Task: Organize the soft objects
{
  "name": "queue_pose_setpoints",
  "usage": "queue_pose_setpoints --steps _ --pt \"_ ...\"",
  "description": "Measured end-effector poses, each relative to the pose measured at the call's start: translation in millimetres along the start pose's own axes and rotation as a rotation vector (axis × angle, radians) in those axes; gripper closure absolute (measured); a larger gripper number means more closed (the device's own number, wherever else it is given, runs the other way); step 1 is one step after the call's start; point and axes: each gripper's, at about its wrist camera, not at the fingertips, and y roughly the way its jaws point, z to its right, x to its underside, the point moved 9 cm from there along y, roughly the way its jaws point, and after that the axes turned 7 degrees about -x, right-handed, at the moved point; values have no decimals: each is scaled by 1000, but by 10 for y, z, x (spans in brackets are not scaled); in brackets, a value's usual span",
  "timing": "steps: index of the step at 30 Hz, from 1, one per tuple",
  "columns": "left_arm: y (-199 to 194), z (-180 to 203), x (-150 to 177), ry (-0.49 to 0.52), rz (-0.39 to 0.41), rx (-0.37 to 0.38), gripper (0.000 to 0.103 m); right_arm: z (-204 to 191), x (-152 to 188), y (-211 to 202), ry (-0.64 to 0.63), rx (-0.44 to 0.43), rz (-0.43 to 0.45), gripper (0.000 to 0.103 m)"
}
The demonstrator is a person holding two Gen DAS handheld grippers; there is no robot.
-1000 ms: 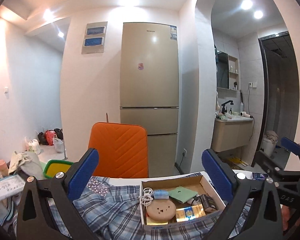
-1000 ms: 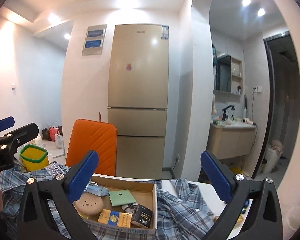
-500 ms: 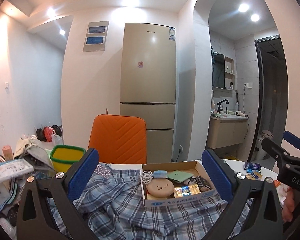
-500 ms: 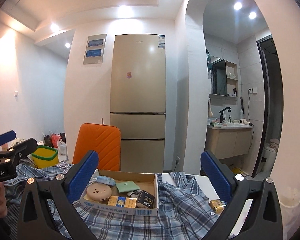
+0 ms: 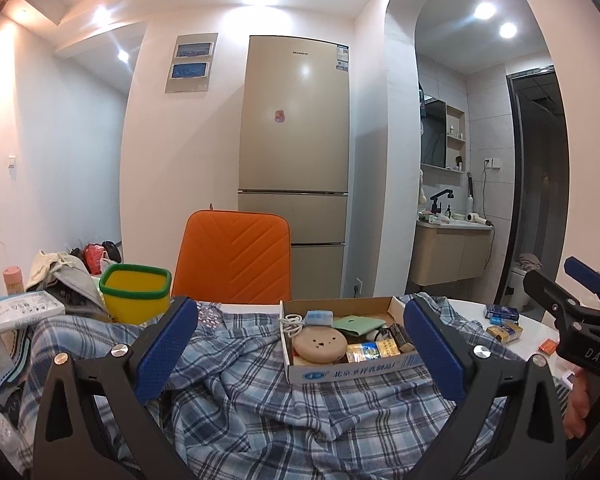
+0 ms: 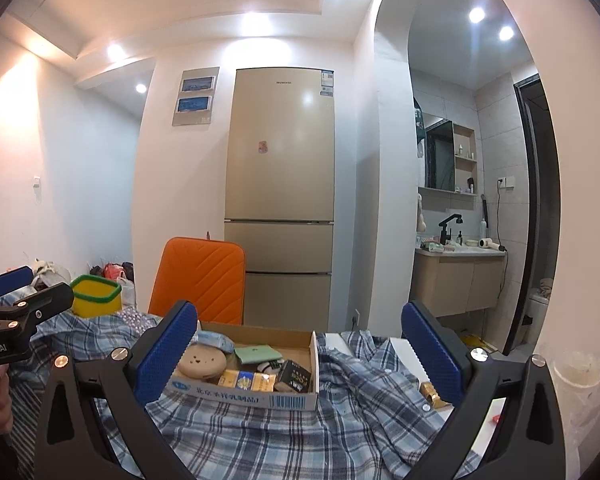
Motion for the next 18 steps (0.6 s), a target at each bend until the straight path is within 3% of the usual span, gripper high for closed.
queue_pose_setpoints --steps 11,18 --pt "40 36 235 20 3 -16 1 106 326 16 35 29 -23 0" --pt "38 92 356 41 -2 -14 1 96 413 16 55 -3 -25 0"
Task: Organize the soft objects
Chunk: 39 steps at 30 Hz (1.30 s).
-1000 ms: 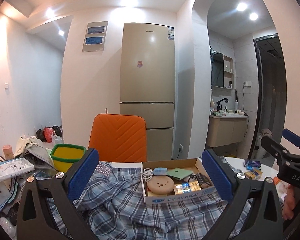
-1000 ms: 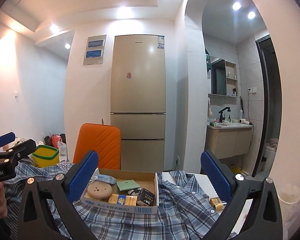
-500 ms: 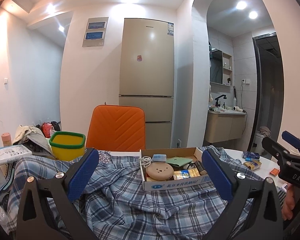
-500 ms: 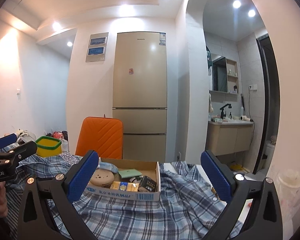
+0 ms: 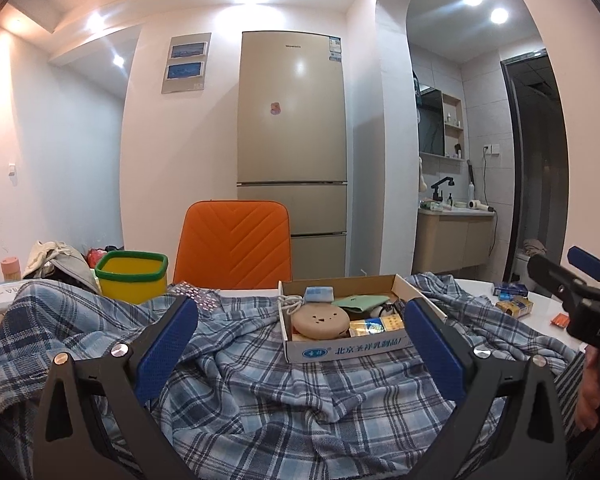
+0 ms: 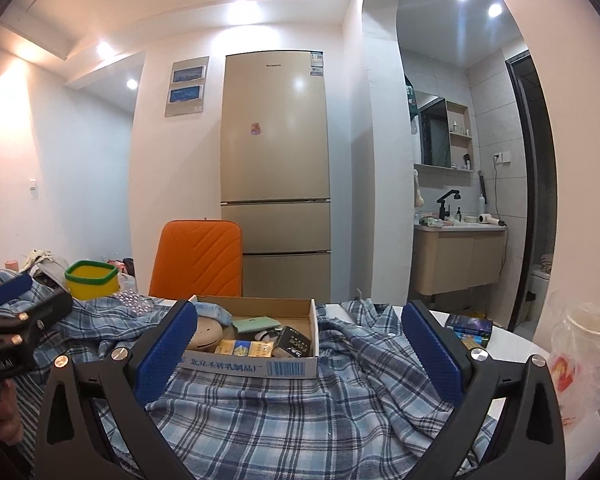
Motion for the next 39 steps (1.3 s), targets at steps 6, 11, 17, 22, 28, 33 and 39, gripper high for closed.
queue_pose_setpoints --steps 6,11,17,22,28,33,39 --pt "4 -81 -1 -35 -4 -12 1 29 12 -17 8 5 3 0" --pt "3 -86 0 -26 -5 -16 1 19 8 -28 -12 3 5 0" --pt "0 -91 -5 -26 -1 -17 1 16 11 -37 -18 3 8 0" --pt "-4 -96 -6 -24 -1 -19 1 12 12 -36 -18 4 9 0" --pt "0 -84 -1 -19 -5 -17 1 0 -9 -71 -23 4 17 0" --pt "-1 -92 -4 -19 -4 -19 1 -10 -22 -79 -26 2 20 0" --pt "3 -82 -9 -19 -4 -19 1 -10 -19 -79 -26 3 20 0"
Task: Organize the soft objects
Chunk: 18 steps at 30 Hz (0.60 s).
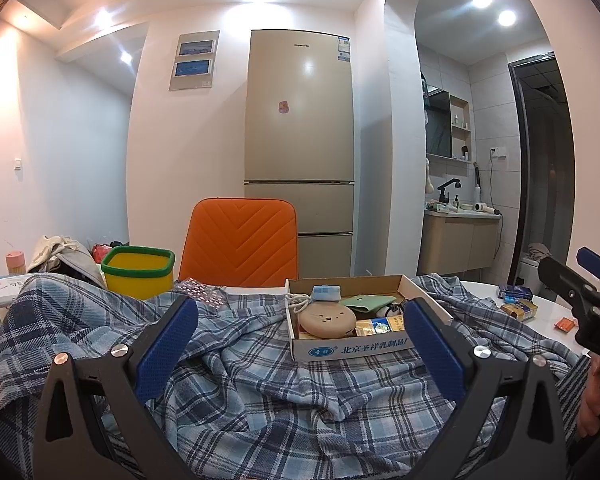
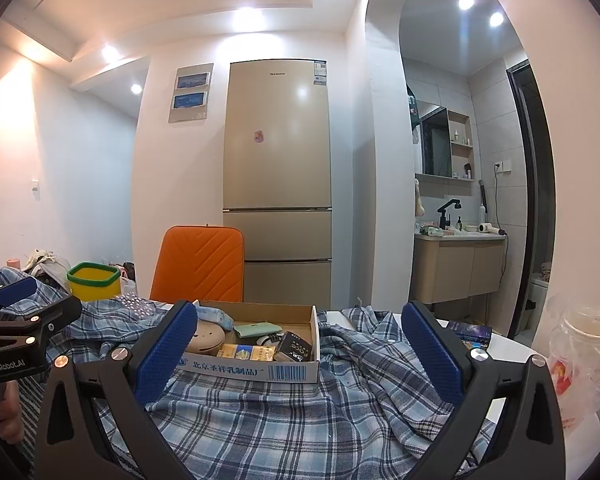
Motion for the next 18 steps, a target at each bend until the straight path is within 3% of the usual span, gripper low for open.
queue_pose_setpoints --steps 18 --pt "2 -2 3 3 2 -2 1 0 7 3 0 0 0 0"
